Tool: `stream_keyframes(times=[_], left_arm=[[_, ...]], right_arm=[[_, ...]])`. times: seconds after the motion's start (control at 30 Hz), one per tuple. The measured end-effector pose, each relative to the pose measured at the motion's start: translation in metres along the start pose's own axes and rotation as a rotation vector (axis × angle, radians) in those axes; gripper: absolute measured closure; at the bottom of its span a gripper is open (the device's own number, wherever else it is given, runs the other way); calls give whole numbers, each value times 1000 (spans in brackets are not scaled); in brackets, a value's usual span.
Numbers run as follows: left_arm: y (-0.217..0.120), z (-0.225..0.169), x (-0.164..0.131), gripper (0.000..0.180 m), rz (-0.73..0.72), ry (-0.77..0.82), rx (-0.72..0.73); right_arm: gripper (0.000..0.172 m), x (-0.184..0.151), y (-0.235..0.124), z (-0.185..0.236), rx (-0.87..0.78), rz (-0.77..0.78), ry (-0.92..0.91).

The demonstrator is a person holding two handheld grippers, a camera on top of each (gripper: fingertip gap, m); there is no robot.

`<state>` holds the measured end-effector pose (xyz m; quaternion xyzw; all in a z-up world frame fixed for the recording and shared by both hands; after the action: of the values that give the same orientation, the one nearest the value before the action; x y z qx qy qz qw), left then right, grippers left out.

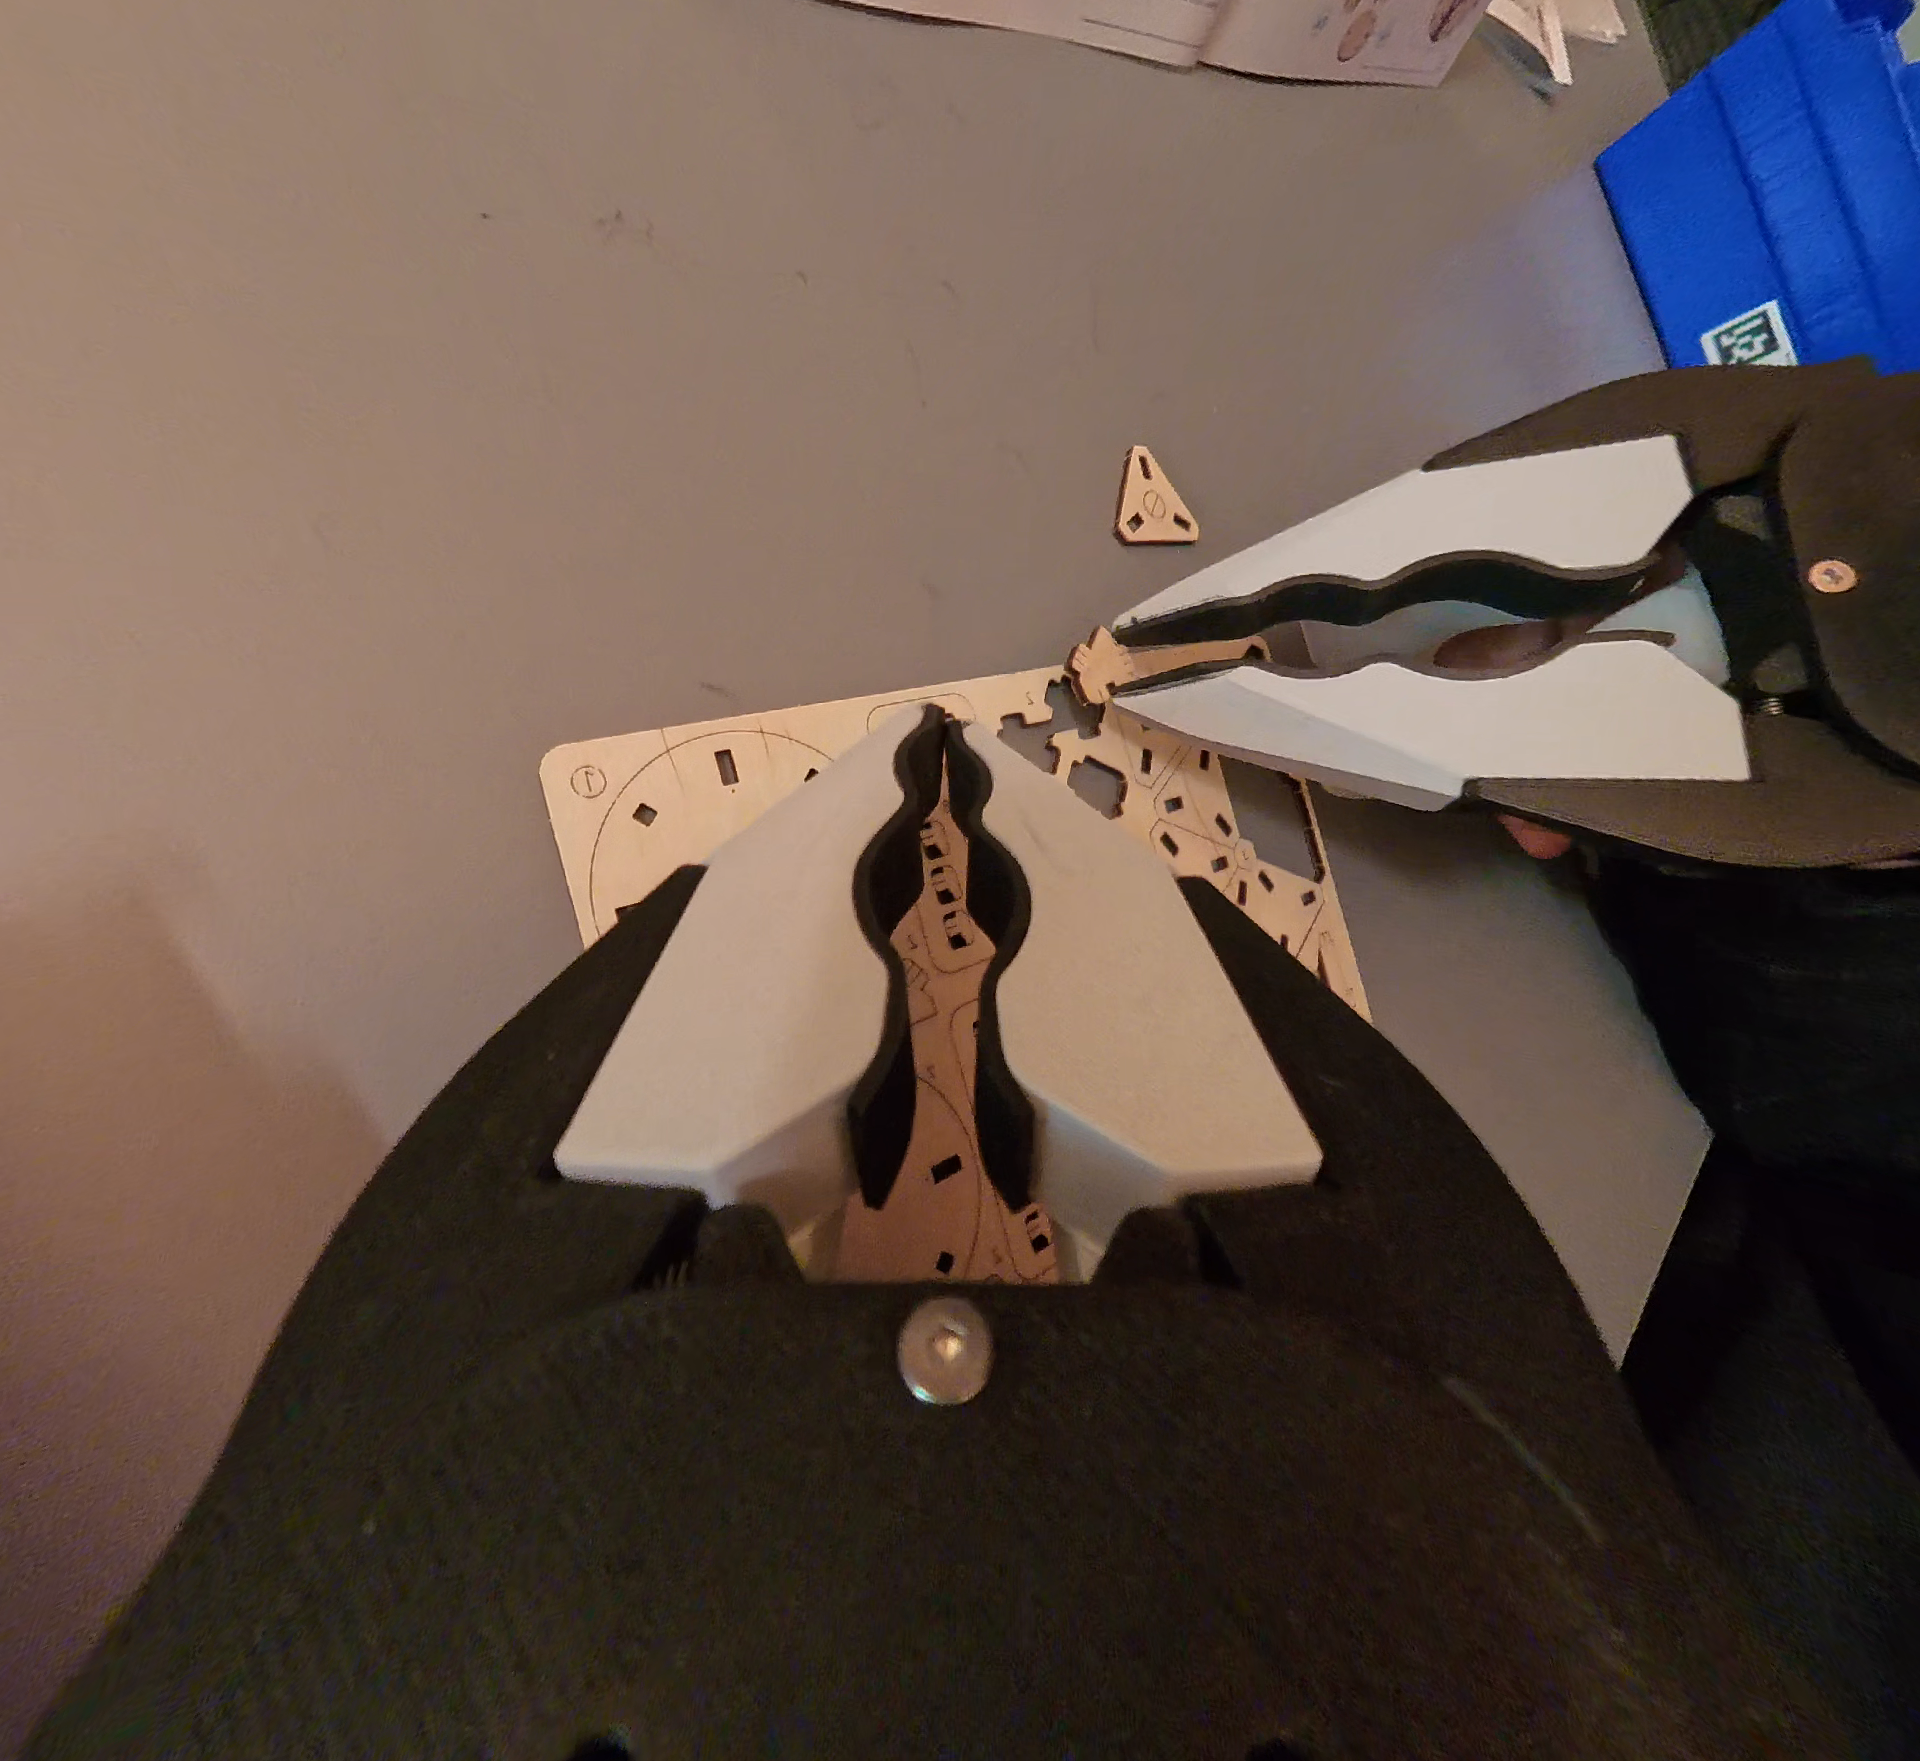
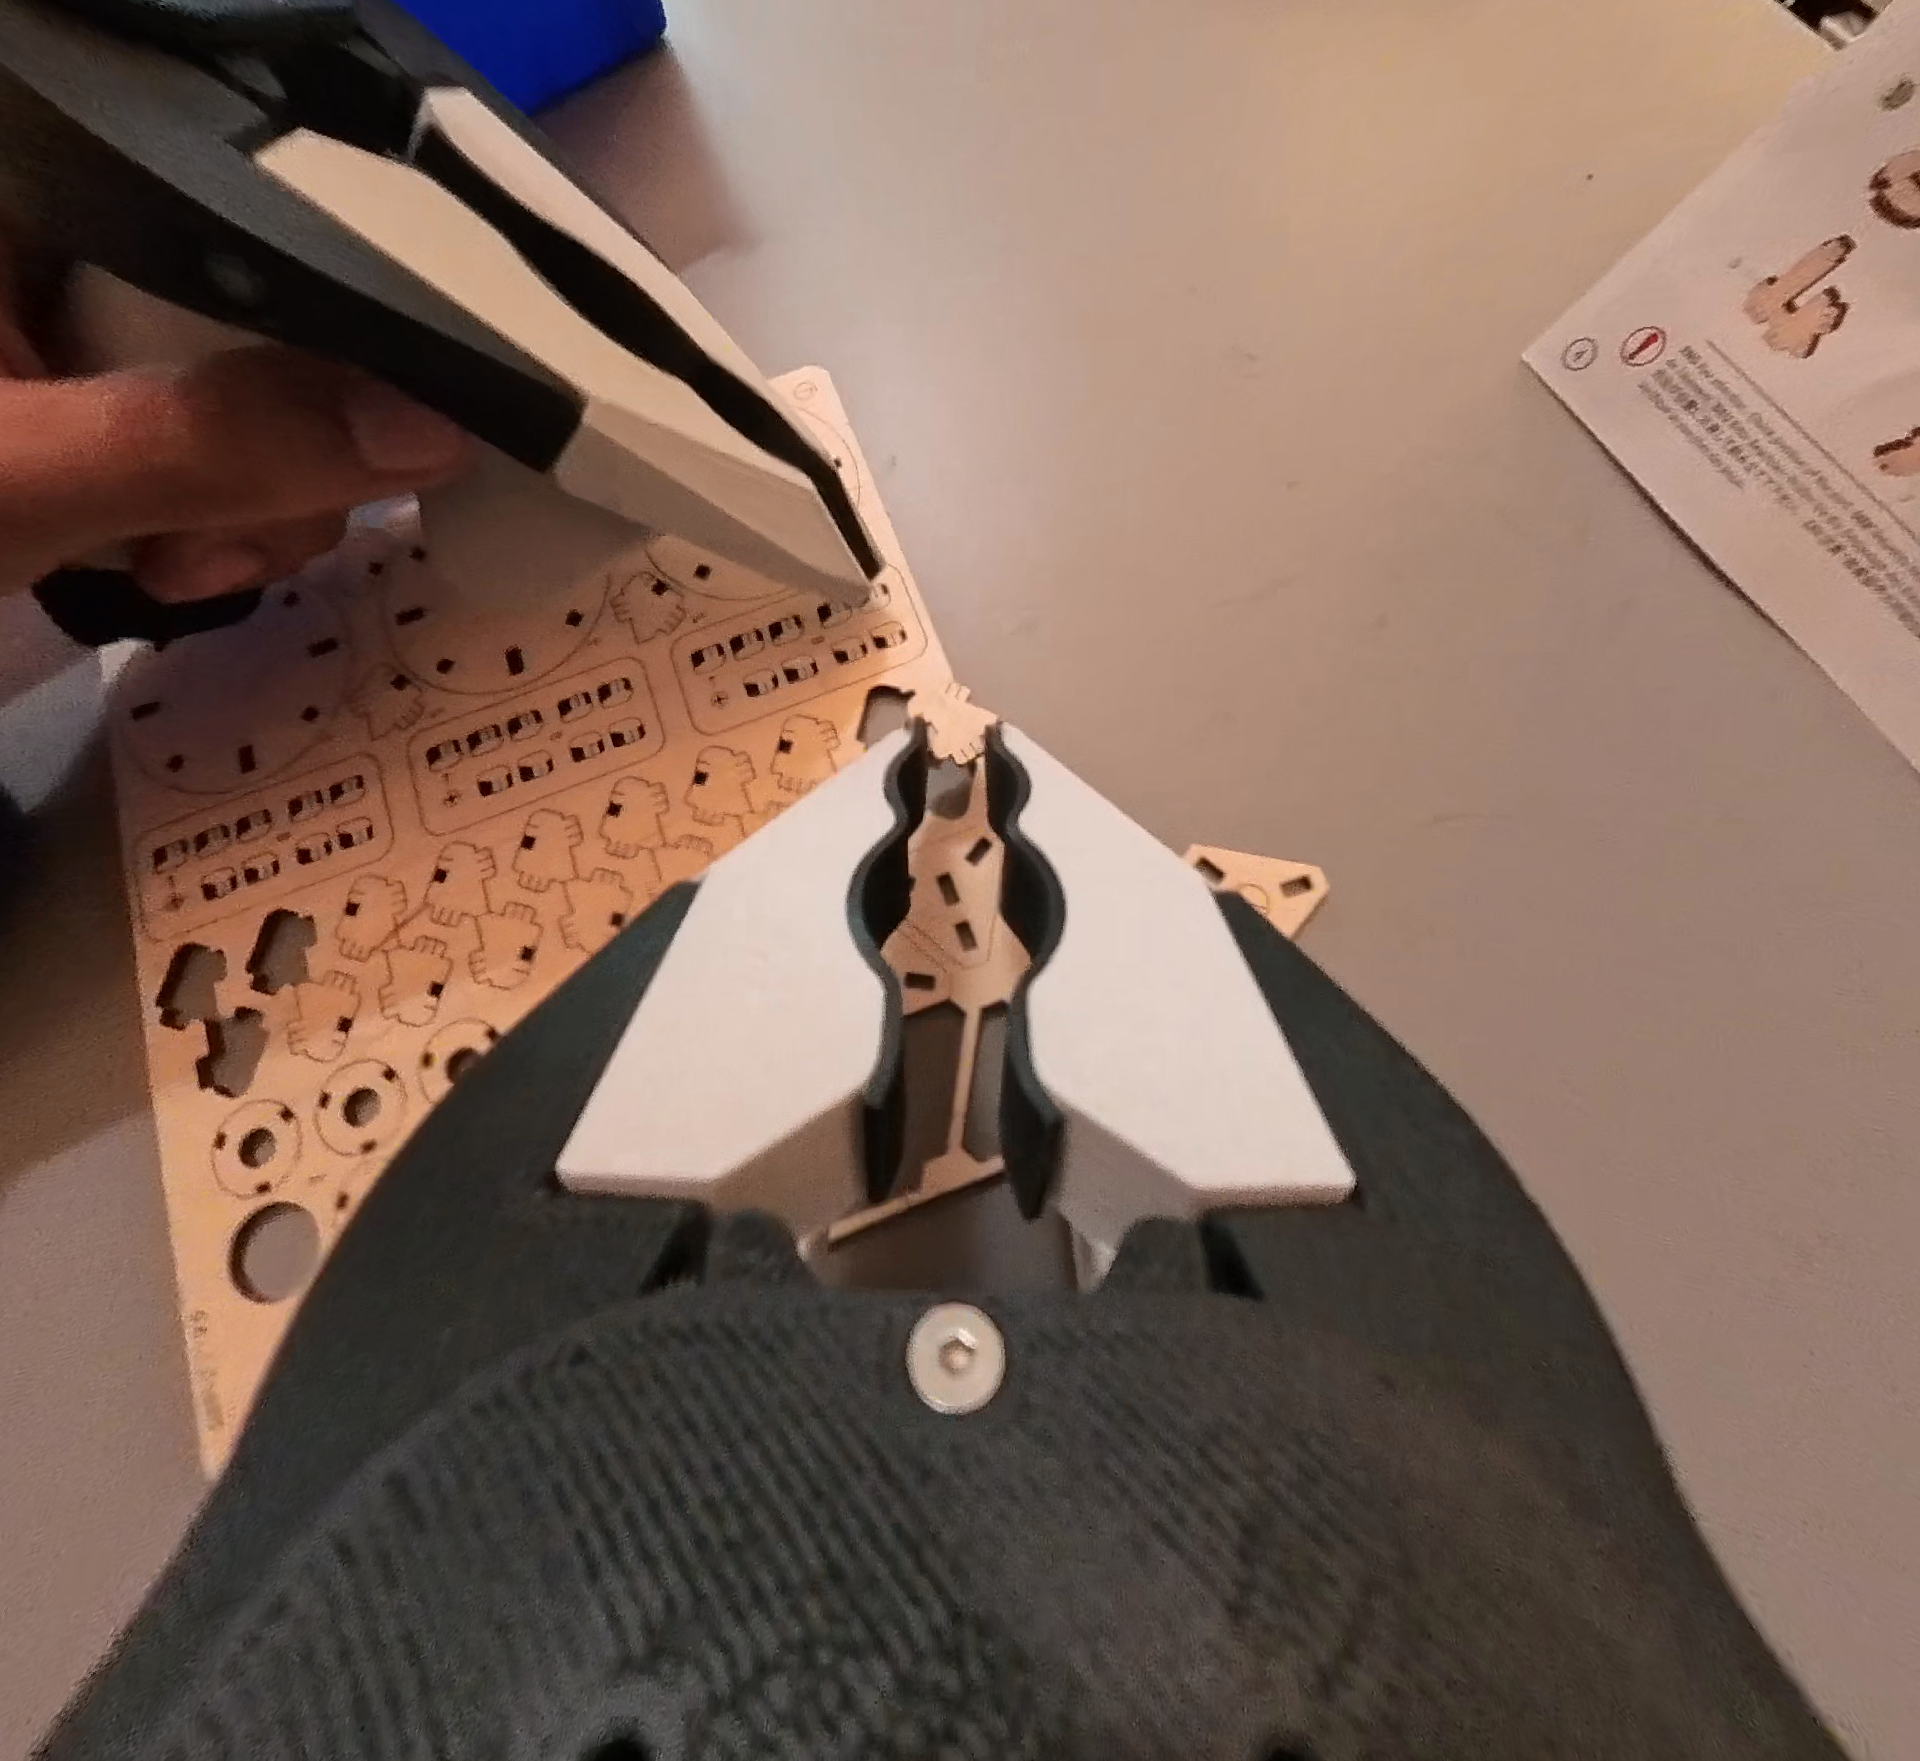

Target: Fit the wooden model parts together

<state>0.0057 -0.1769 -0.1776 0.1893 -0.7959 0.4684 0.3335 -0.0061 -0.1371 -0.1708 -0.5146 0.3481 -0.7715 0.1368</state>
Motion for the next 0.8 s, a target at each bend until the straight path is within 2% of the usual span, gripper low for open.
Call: stream_keyframes(times=[0.17,0.27,0.53,0.8], left_arm=[[3,2,-5,180,35,3,13],[3,2,-7,180,43,2,16],[4,1,-6,180,44,2,7],[4,0,-8,180,58,3,5]], right_arm=[[162,-4,9,11,13,6,64],[153,-5,11,12,-2,8,42],[148,15,-9,3,80,-93,82],[149,0,3,1,-28,-54,-126]])
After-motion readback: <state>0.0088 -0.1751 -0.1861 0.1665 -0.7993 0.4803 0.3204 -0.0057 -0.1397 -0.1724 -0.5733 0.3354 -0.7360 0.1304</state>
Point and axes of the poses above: each gripper's, where its closed fingertips meet, y out along the fingers, x out of its top, z = x × y across the jaws, the point moved 1 cm from there along -y, back along the fingers, and after that the axes turned 15 degrees about y, right-handed, at the moved point
